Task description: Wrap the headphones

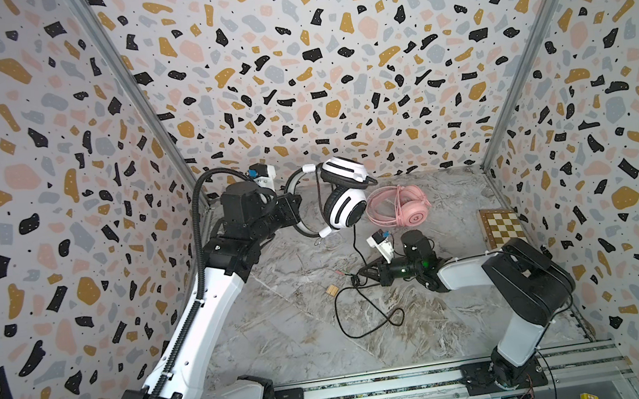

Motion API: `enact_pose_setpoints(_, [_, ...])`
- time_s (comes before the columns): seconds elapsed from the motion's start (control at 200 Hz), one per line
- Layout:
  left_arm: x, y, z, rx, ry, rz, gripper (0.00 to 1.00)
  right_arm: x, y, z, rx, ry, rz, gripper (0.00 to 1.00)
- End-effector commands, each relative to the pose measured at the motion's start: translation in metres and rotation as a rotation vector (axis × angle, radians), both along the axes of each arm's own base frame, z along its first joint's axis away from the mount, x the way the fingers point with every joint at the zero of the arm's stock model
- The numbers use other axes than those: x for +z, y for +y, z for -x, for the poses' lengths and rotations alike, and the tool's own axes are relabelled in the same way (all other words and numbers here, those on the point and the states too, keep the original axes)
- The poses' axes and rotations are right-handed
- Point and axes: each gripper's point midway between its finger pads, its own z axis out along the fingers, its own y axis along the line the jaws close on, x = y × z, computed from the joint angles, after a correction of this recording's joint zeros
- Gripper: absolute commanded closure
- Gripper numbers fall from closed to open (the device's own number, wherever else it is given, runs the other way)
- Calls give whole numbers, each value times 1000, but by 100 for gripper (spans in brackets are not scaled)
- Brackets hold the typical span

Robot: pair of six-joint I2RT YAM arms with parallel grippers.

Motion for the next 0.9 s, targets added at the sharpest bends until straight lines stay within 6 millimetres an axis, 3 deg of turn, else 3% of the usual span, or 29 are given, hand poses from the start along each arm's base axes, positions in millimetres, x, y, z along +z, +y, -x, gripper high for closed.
enact_pose_setpoints(0.0, [38, 36, -20, 260, -121, 130, 100, 4, -11, 22, -5, -40, 75, 94])
enact_pose_setpoints(0.095, [34, 61, -24, 412, -131, 131, 100, 7, -21, 41, -14, -51, 119, 93])
enact_pose_setpoints(0.245, [34, 96, -23, 613, -158, 106, 100, 30, -22, 73, 7, -96, 150, 94])
enact_pose_setpoints(0.476, [7, 120, -33, 753, -120, -49, 100, 80, -24, 92, -13, -203, 170, 94])
enact_pose_setpoints(0.681, [-27, 122, -36, 746, -61, -206, 100, 126, -34, 89, -72, -306, 171, 96])
enact_pose_setpoints(0.896, [-78, 84, -39, 590, 35, -452, 100, 189, -46, 66, -192, -486, 181, 98])
